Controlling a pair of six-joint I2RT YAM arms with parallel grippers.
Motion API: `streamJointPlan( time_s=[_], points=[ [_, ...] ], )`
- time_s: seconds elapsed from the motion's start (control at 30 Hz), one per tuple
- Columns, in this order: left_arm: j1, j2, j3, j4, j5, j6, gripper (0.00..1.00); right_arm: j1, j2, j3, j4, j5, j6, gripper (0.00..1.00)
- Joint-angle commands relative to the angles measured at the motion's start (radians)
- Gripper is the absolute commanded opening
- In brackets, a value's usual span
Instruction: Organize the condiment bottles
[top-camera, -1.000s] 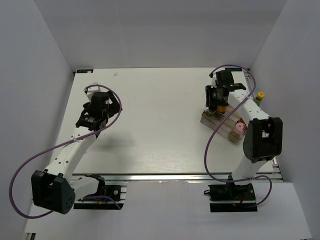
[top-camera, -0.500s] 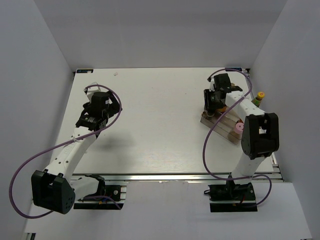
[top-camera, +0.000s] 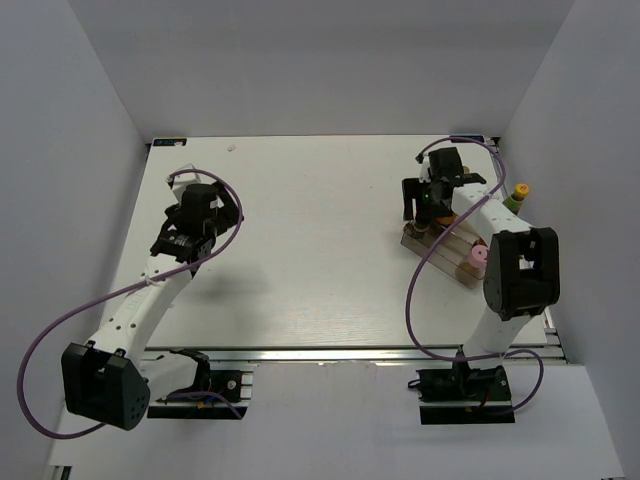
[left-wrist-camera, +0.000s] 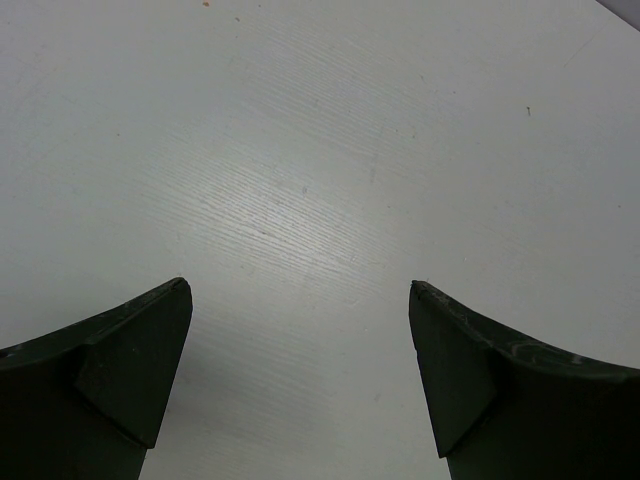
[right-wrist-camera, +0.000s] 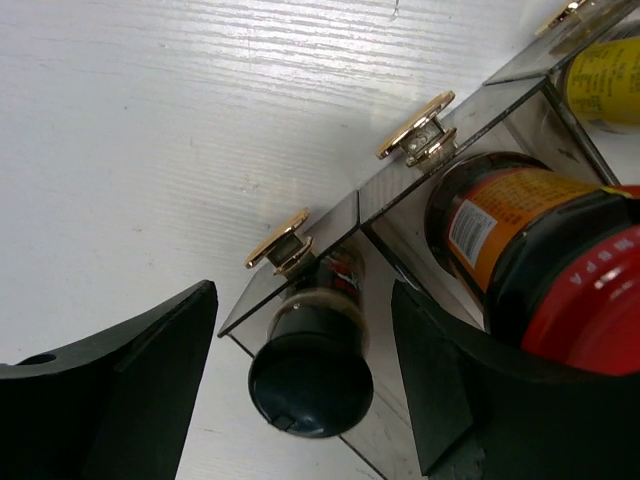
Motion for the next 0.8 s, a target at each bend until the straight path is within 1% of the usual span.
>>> streamJointPlan(
  time_s=[0.0, 0.13, 0.2, 0.33, 0.37, 0.4, 0.43, 0.47, 0.57, 0.67, 0.77],
  points=[
    [-0.002, -0.037, 0.004, 0.007, -0.009, 0.009, 0.98, -0.004, -0.093, -0.001, -0.002, -0.009, 0.004, 0.77],
    [-0.002, -0.036, 0.005, 0.007, -0.005, 0.011, 0.98, -0.004, -0.169, -0.003, -0.005, -0.022, 0.0, 0.83],
    [-0.002, -0.039, 0.005, 0.009, -0.002, 0.009, 0.98, -0.002, -0.218, 0.0, -0.003, -0.065, -0.004, 0.89],
    [-0.002, -0.045, 0.005, 0.011, 0.005, 0.009, 0.98, -0.002, -0.304, -0.007, 0.014, -0.15, -0.005, 0.89],
    [-0.002, -0.048, 0.005, 0.008, 0.005, 0.009, 0.98, -0.002, -0.346, -0.016, 0.023, -0.173, -0.002, 0.89],
    [-0.002, -0.053, 0.005, 0.009, 0.005, 0.008, 0.98, -0.002, -0.371, -0.026, 0.053, -0.176, 0.006, 0.89],
    [-0.002, -0.056, 0.004, 0.007, 0.003, 0.008, 0.98, -0.001, -0.394, -0.052, 0.069, -0.173, 0.025, 0.9],
    [-0.002, -0.059, 0.004, 0.004, 0.003, 0.008, 0.98, -0.002, -0.432, -0.062, 0.076, -0.144, 0.038, 0.89],
    [-0.002, -0.073, 0.002, 0.004, 0.006, 0.006, 0.98, -0.004, -0.482, -0.081, 0.061, -0.038, 0.094, 0.89],
    [-0.002, -0.082, 0.001, 0.004, 0.008, 0.003, 0.98, -0.004, -0.523, -0.105, 0.047, -0.012, 0.127, 0.89],
    [-0.002, -0.088, 0.004, 0.0, 0.009, -0.002, 0.98, -0.002, -0.571, -0.147, 0.079, -0.03, 0.144, 0.89]
  ],
)
